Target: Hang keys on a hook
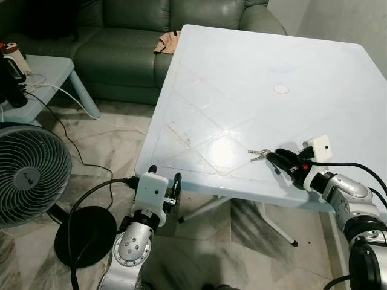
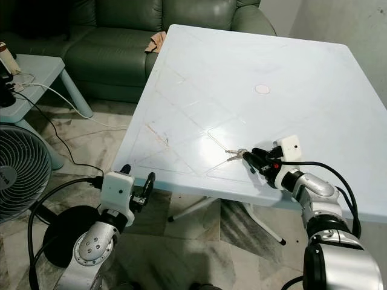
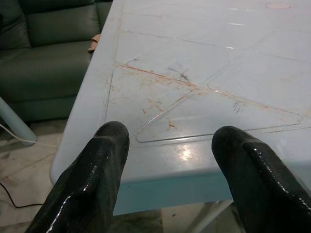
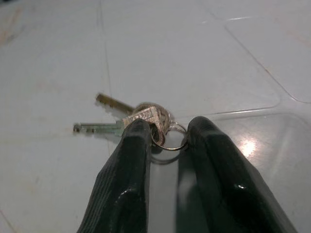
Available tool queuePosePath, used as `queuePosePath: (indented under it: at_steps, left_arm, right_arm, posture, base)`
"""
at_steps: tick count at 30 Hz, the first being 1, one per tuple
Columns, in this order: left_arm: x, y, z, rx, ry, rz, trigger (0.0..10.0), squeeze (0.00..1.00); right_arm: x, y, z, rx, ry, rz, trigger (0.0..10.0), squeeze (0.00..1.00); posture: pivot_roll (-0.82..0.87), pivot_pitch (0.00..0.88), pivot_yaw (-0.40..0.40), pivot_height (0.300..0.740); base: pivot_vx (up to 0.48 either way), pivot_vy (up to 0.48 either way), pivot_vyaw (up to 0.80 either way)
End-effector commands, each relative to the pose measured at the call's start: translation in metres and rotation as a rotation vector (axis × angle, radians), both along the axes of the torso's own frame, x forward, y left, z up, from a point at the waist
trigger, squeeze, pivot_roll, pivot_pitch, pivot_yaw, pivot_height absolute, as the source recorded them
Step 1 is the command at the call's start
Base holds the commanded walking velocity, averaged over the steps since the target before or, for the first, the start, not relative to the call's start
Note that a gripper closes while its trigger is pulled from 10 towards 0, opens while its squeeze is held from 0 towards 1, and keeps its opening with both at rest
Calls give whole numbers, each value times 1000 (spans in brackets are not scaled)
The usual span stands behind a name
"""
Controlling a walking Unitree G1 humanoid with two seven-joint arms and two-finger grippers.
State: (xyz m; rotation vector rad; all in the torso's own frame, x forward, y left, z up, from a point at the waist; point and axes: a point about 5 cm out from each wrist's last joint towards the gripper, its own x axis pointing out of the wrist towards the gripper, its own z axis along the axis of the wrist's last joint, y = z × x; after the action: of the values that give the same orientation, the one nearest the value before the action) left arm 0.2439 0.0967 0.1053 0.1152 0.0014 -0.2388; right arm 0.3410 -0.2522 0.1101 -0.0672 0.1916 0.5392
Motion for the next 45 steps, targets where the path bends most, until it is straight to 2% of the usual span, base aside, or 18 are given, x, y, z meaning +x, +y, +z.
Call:
queuePosePath:
  at_steps: [1,2,9,10,11,19,20,21,22,34,35,36,39,41,42,43,44,45]
  left_arm:
    - [-2,1,1,-1,2,5,10000,0]
    - [-2,1,1,0,2,6,10000,0]
    - [-2,1,1,1,1,7,10000,0]
    - [-1,1,1,2,0,7,10000,0]
    - [-1,1,1,1,0,7,10000,0]
    - [-1,1,2,1,-1,8,10000,0]
    - [-1,1,2,2,-1,9,10000,0]
    - [-1,1,2,3,-1,10,10000,0]
    - [-1,1,2,2,-1,10,10000,0]
    - [-1,2,2,2,-3,12,10000,0]
    - [-1,2,2,2,-3,12,10000,0]
    - [-1,2,2,3,-3,12,10000,0]
    - [-1,2,2,2,-3,14,10000,0]
    - [-1,2,2,6,-7,19,10000,0]
    - [-2,2,2,6,-7,20,10000,0]
    - [-2,2,2,7,-8,20,10000,0]
    - [-2,2,2,7,-9,20,10000,0]
    - [-2,2,2,7,-9,20,10000,0]
  right_arm:
    - [-3,0,-7,-33,29,3,10000,455]
    - [-3,0,-6,-27,22,0,10000,1000]
    - [-2,0,-4,-37,-5,-15,10000,1000]
    - [-1,0,-3,-42,-8,-19,10000,165]
    - [-1,1,-3,-38,2,-12,10000,0]
    - [-2,1,-4,-68,1,2,9608,0]
    - [-2,0,-4,-76,0,3,8824,0]
    - [-2,0,-4,-80,-2,2,2549,0]
    - [-2,0,-4,-76,-5,-1,0,0]
    - [-2,-1,-4,-78,-14,-14,0,0]
    - [-2,-1,-4,-77,-15,-16,549,0]
    - [-2,-1,-4,-75,-17,-19,0,0]
    - [-1,-2,-3,-69,-22,-29,706,0]
    - [0,-2,-2,-58,-25,-47,7686,0]
    - [0,-2,-2,-55,-25,-50,7686,0]
    - [0,-3,-1,-35,-24,-58,8078,0]
    - [1,-3,-1,-29,-24,-64,9216,0]
    - [1,-3,-1,-29,-24,-64,9216,0]
  posture:
    - [-26,168,-30,740]
    - [-26,168,-30,740]
    - [-22,161,-29,740]
    - [-22,161,-29,740]
    - [-22,160,-28,740]
    - [-22,161,-30,740]
    - [-22,161,-30,740]
    - [-23,162,-30,740]
    - [-23,162,-30,740]
    - [-24,166,-29,740]
    - [-23,168,-29,740]
    - [-23,168,-29,740]
    - [-22,169,-30,740]
    - [-21,170,-30,740]
    - [-21,170,-30,740]
    - [-20,170,-31,740]
    - [-20,170,-31,740]
    - [-20,170,-31,740]
  base:
    - [0,0,0]
    - [0,0,0]
    - [0,0,0]
    - [0,0,0]
    - [0,0,0]
    - [0,0,0]
    - [0,0,0]
    - [0,0,0]
    - [0,0,0]
    - [0,0,0]
    - [0,0,0]
    - [0,0,0]
    - [0,0,0]
    - [0,0,0]
    - [0,0,0]
    - [0,0,0]
    - [0,0,0]
    - [0,0,0]
